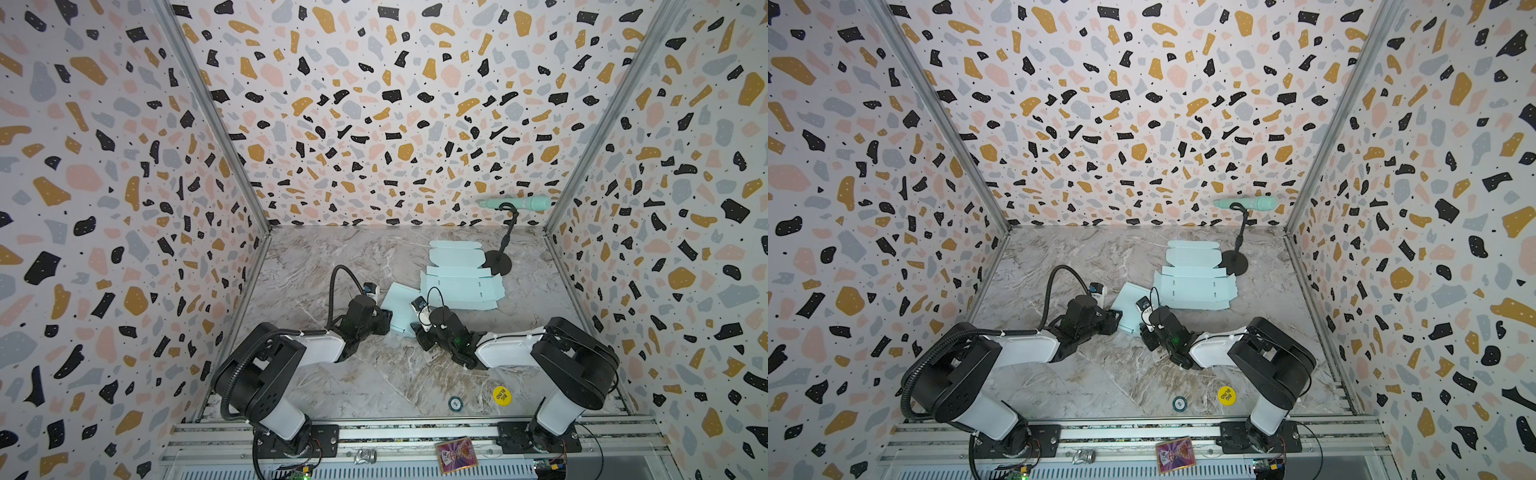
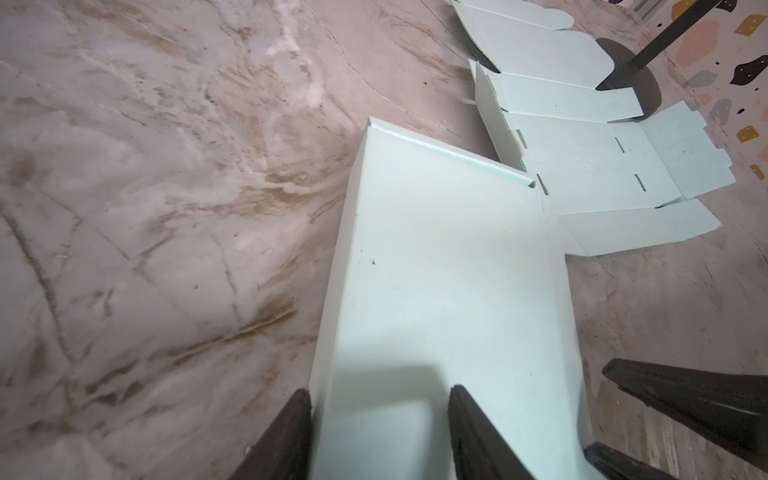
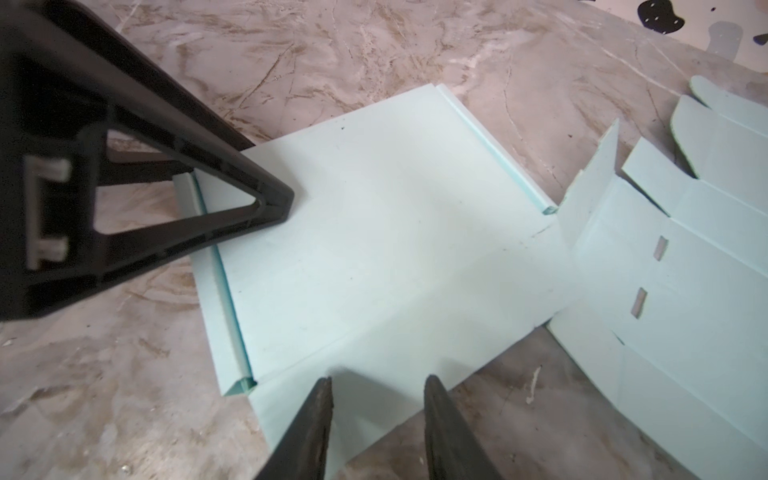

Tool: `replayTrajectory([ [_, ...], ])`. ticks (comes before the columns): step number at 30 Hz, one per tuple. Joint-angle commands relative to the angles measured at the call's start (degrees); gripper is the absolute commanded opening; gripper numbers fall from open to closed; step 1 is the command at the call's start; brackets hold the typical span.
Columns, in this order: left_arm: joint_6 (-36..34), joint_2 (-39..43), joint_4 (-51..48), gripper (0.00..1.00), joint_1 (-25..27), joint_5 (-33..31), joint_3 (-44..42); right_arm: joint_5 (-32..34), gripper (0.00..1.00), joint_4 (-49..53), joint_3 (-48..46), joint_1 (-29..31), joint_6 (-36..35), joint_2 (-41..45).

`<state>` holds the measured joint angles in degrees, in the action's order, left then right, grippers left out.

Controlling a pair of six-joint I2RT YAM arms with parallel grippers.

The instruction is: Fold the paper box

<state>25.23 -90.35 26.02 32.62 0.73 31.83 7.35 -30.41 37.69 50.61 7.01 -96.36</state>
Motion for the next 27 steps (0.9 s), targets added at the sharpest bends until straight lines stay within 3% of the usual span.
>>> replayTrajectory([
  [1,-0.7,-2.0,-9.0,0.54,0.9,2.4,-3.0,-2.7,0.37,1.4,0.0,1.5,1.0,-1.6],
  [27,-0.7,-1.8,-8.9,0.54,0.9,2.2,-2.9,-4.5,0.33,1.9,-4.6,3.6,4.9,5.2],
])
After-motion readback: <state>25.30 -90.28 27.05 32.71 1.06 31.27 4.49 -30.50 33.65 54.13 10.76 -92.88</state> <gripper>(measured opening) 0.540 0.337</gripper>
